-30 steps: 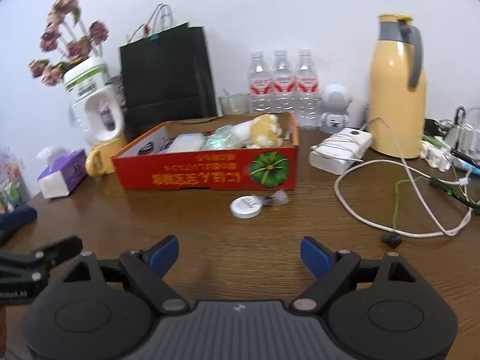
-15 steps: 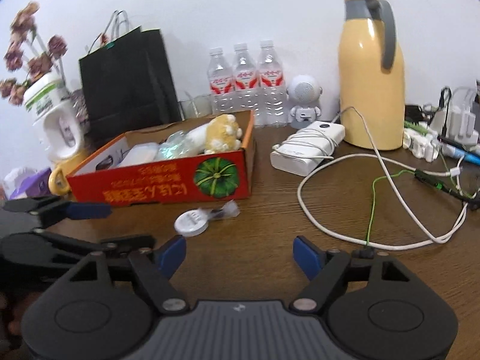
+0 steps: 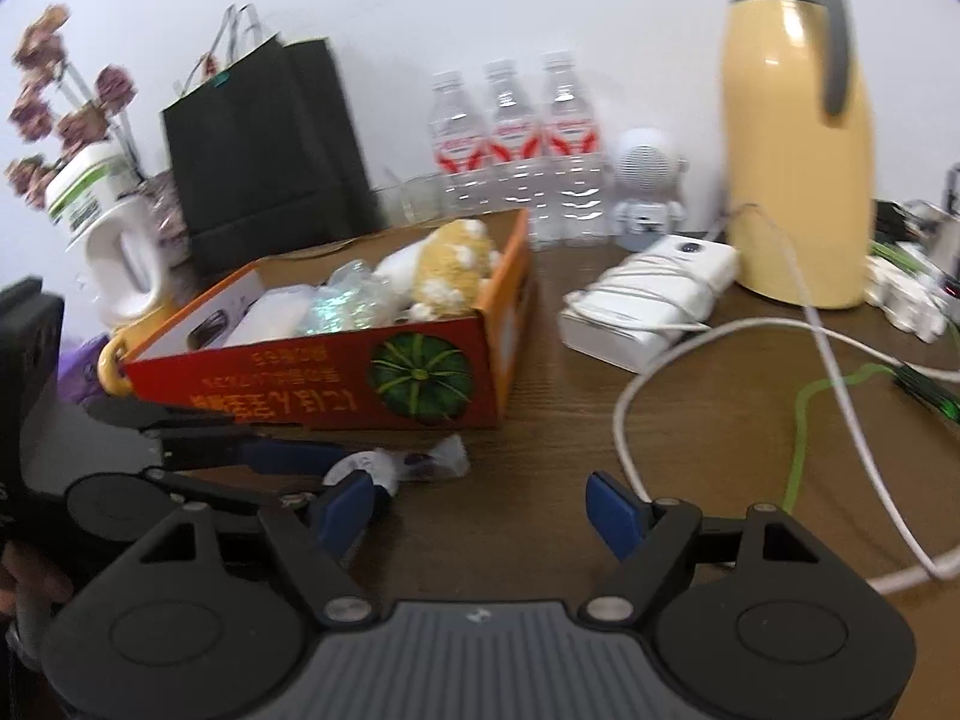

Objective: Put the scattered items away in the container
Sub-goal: 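Grasp the round white disc with the left tool while the right tool grasps a small clear wrapper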

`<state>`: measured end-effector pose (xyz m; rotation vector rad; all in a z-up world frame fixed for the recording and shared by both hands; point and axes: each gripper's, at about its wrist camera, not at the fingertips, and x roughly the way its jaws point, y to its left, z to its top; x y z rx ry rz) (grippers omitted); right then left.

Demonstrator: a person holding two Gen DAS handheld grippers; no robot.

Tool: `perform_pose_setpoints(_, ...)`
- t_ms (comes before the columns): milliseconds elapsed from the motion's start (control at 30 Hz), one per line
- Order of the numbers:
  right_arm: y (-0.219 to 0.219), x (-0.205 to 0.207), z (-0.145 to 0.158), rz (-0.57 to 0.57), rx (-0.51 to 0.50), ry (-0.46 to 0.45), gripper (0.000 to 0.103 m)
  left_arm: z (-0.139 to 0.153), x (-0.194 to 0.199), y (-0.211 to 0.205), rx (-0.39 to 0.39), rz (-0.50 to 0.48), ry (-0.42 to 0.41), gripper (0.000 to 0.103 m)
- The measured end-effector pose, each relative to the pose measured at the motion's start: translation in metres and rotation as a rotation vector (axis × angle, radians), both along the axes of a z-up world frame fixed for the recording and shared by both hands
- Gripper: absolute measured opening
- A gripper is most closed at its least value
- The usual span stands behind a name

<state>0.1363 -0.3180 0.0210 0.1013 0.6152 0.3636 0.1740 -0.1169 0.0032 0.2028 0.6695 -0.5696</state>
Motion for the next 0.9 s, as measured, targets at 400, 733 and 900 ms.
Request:
perform_pose_setpoints(400, 0.040, 0.036, -0.016, 0.136, -0.069, 0.038, 0.063, 0.030, -0.046, 0.069, 0.001, 0.233, -0.123, 0.040)
perform_pose_setpoints(733, 0.073, 0.038, -0.016, 0.166, -0.220, -0.029, 0.032, 0.032, -0.068, 0.088, -0.023, 0.328, -0.125, 0.040)
perform_pose_setpoints(900, 0.083, 0.032, -0.016, 0.181, -0.270, -0.050, 0.017, 0.039, -0.091, 0.093, -0.055, 0.367, -0.142, 0.040)
